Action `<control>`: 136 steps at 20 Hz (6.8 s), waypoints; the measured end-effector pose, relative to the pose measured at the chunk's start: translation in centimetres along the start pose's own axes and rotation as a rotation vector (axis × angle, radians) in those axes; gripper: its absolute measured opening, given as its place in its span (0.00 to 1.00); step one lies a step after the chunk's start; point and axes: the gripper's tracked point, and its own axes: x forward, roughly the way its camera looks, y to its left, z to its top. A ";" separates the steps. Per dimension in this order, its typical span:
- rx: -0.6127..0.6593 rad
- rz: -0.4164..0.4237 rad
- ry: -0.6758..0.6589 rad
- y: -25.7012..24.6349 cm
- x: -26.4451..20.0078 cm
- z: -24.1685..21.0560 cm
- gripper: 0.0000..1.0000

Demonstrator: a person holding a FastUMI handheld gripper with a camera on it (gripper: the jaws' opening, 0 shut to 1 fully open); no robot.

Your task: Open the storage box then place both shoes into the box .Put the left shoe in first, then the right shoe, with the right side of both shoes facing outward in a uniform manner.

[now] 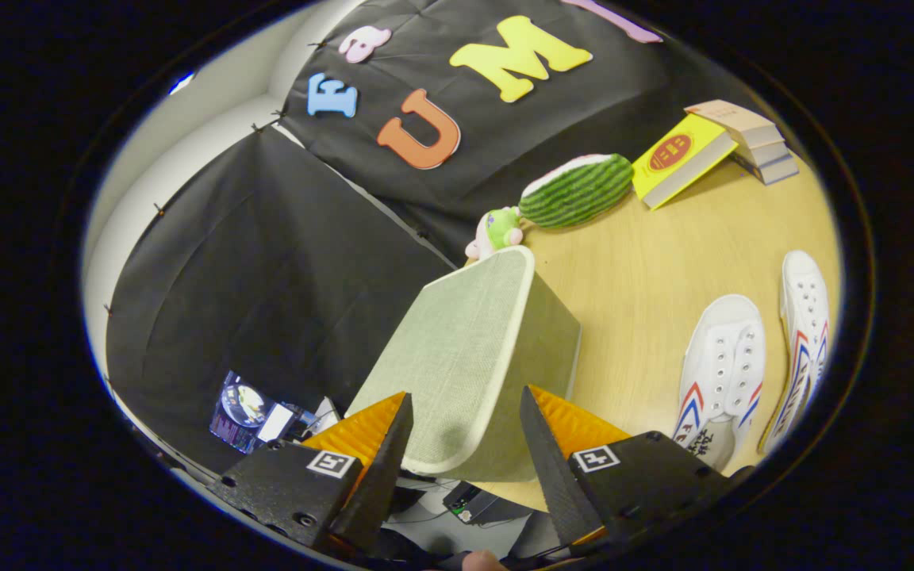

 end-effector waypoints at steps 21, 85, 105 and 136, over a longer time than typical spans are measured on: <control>0.005 0.095 -0.001 6.8 1.0 1.4 0.05; -0.092 -0.704 0.341 -17.2 -8.5 -1.7 0.97; -0.008 -0.693 0.436 -21.4 -5.2 -4.4 0.57; 0.124 -0.402 0.172 -5.8 -9.3 2.0 0.06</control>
